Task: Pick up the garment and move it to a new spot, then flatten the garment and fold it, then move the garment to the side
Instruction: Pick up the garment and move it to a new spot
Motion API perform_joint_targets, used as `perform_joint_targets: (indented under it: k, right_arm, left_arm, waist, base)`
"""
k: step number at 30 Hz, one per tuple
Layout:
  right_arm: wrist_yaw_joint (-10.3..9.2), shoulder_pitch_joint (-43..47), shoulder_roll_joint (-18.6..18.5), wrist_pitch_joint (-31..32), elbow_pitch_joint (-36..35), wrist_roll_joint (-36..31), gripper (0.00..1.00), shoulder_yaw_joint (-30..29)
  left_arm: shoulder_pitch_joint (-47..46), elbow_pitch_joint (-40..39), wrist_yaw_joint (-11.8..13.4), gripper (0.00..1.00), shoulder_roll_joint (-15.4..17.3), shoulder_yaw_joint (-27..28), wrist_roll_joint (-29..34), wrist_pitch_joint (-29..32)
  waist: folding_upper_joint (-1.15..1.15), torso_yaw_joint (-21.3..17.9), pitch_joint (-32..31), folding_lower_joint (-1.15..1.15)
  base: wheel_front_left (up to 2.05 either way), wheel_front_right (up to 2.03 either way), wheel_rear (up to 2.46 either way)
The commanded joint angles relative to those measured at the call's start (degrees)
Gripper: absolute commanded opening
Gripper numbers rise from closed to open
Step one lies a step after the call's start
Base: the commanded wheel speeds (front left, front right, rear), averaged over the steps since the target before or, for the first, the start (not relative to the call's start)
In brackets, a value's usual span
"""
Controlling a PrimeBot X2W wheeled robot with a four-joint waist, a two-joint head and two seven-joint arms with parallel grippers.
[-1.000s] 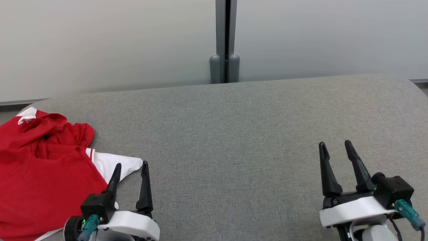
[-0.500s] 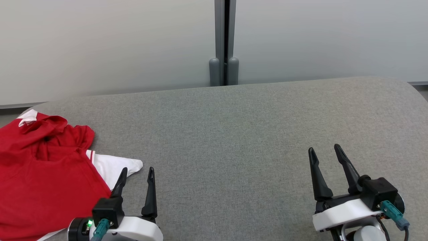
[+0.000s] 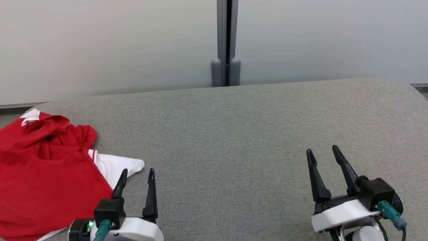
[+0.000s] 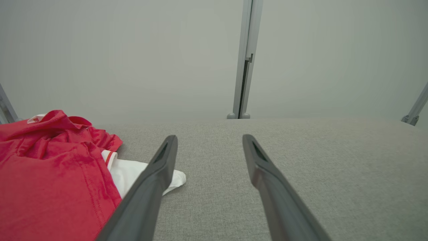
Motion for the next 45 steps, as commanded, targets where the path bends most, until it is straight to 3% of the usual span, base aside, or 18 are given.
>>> perform_joint_targets:
  k: [1,12,21,30,45]
  right_arm:
    - [0.02,0.0,-0.4,-0.4,0.3,0.3,1.0,-0.1]
    - [0.02,0.7,-0.2,-0.4,-0.4,1.8,1.0,1.1]
    - [0.02,1.4,-0.3,-0.3,-0.3,2.7,1.0,3.1]
    - [0.01,0.8,-0.3,-0.3,0.5,3.0,1.0,4.6]
    - [0.01,0.5,0.1,-0.3,1.0,5.1,1.0,6.6]
  left_arm:
    - [0.3,0.1,0.3,1.0,0.2,0.2,-0.1,-0.1]
    - [-0.4,0.5,0.0,1.0,0.2,0.4,0.1,-0.1]
    - [0.2,0.4,0.7,1.0,0.2,2.6,1.2,-0.1]
    - [0.3,-0.5,-0.3,1.0,0.2,5.3,3.1,-0.1]
    - [1.1,-1.0,-0.2,1.0,0.2,5.6,3.4,-0.1]
  waist:
    - [0.0,0.1,0.0,0.0]
    - [0.0,4.7,0.2,0.0]
    - [0.0,13.7,-0.2,0.0]
    - [0.0,21.4,-0.5,0.0]
    - [0.0,26.4,-0.5,0.0]
  base:
    - [0.0,0.0,0.0]
    - [0.0,0.0,0.0]
    - [0.0,0.0,0.0]
    - [0.0,0.0,0.0]
    - [0.0,0.0,0.0]
